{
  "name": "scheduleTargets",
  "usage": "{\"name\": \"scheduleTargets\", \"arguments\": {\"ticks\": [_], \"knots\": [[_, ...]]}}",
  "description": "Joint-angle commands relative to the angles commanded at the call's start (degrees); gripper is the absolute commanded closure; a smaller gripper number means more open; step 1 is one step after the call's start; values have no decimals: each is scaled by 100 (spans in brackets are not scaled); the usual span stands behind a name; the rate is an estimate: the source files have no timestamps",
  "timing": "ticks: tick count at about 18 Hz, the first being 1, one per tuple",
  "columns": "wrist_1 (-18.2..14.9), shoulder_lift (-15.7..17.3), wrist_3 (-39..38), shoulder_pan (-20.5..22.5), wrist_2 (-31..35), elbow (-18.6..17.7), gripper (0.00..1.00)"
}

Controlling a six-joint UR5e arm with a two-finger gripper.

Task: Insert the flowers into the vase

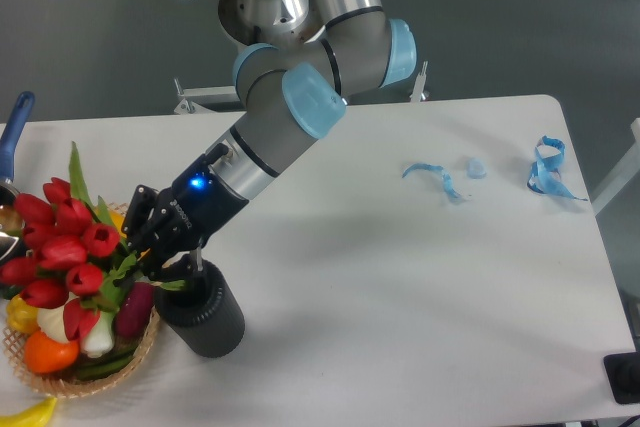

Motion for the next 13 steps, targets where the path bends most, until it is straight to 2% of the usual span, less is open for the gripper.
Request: {"name": "scheduleTargets", "arguments": {"ticks": [1, 2, 4, 6, 7, 8, 9, 10, 13], "knots": [[-9, -9, 36, 35, 26, -62, 68], [-9, -9, 36, 61, 44, -71, 55], [-9, -26, 36, 97, 53, -71, 48], [-18, -35, 36, 149, 62, -62, 31], [-18, -44, 36, 184, 62, -71, 26], [-18, -44, 27, 219, 62, -71, 17], [-18, -44, 19, 246, 70, -71, 3], [-18, -44, 10, 272, 70, -88, 0], [-26, -35, 18, 404, 70, -132, 0]]}}
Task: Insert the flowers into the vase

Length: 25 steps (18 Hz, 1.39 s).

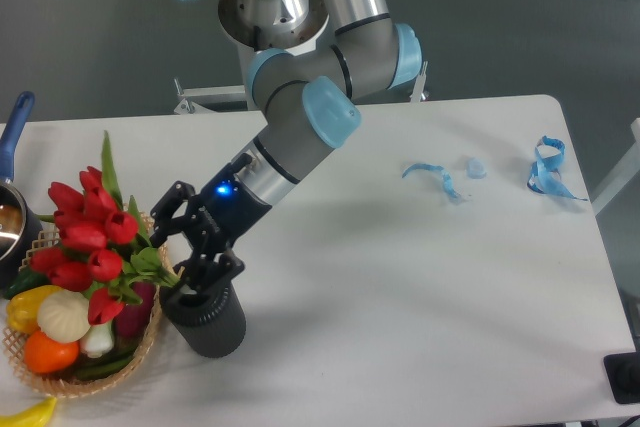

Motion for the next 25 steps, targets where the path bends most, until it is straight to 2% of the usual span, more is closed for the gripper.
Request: {"name": "scheduleTargets", "arguments": {"ticks": [9, 17, 18, 21, 25], "knots": [[-9, 26, 0, 588, -9, -44, 0], [-35, 105, -26, 1476, 61, -27, 0], [-35, 201, -18, 1564, 297, -9, 0], [-35, 334, 53, 1732, 1718, 105, 0], [-35, 352, 88, 1951, 2441, 211, 0]]}}
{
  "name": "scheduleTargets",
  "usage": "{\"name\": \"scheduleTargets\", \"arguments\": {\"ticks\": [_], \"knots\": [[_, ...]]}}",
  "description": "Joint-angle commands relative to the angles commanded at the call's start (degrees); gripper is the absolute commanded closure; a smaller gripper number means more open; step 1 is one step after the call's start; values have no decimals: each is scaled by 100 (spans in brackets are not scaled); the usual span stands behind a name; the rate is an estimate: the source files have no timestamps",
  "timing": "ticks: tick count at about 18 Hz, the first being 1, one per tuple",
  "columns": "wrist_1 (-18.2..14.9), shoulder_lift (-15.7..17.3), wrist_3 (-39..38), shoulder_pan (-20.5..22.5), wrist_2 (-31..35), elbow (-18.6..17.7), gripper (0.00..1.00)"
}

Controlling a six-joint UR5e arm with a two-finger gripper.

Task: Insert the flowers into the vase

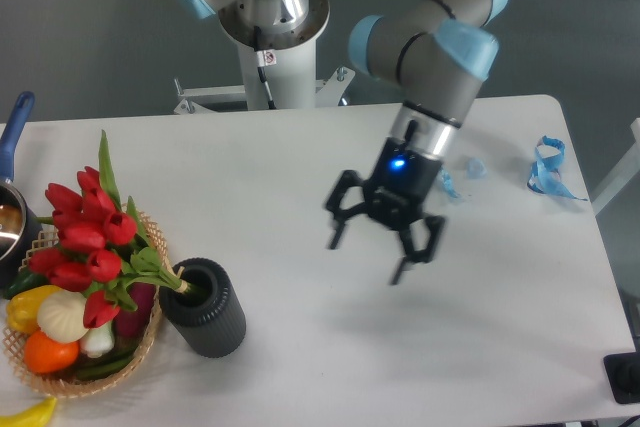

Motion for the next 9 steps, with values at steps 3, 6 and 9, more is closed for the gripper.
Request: {"name": "scheduleTargets", "arguments": {"ticks": [3, 6, 9], "knots": [[-79, 17, 499, -9, 1018, 62, 0], [-263, 70, 589, -175, 1846, 26, 0], [-649, 105, 580, -351, 2479, 9, 0]]}}
